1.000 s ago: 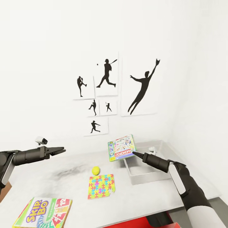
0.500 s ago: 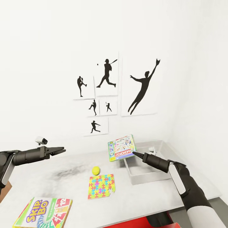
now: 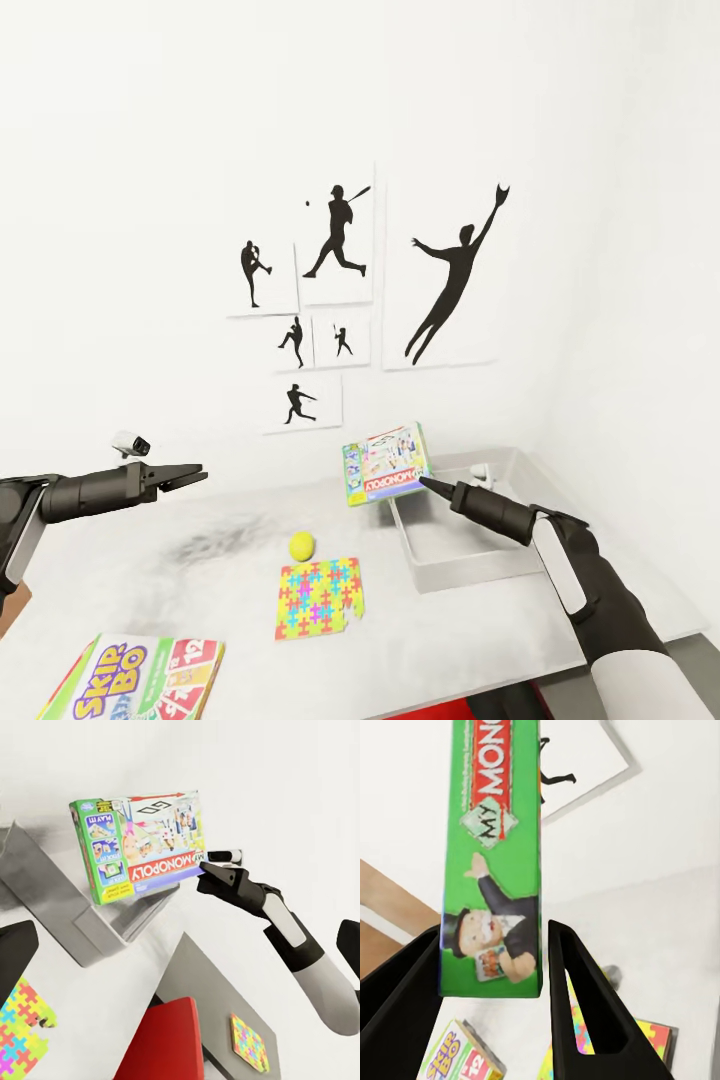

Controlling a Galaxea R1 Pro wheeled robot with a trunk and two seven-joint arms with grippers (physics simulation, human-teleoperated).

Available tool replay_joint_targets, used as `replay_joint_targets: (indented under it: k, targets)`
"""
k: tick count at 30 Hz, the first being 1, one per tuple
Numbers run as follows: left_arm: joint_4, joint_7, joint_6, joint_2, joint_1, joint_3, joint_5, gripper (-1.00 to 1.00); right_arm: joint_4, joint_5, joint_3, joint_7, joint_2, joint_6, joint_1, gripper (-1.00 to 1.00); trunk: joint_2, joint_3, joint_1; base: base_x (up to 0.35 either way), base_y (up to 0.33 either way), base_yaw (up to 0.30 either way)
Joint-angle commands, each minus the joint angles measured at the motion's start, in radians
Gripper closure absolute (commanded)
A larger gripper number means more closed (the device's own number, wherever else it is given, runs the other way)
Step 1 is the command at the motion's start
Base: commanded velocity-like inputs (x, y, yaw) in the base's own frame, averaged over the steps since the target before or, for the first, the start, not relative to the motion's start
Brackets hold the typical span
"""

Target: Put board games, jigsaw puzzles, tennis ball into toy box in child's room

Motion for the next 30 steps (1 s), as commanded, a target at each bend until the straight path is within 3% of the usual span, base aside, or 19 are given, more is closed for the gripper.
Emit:
replay_joint_targets:
  k: [1,30]
  targets:
    - [0.0,-0.004,0.011,0.0,0.0,0.0,0.0,-1.0,0.0,-0.004,-0.001,0.002,0.0,0.005,0.0,1.0,-0.001,-0.001,0.0,0.033,0.0,0.0]
    - [0.0,-0.004,0.011,0.0,0.0,0.0,0.002,-1.0,-0.005,-0.017,-0.007,-0.004,-0.001,0.009,0.0,1.0,-0.001,-0.001,0.0,0.007,0.0,0.0]
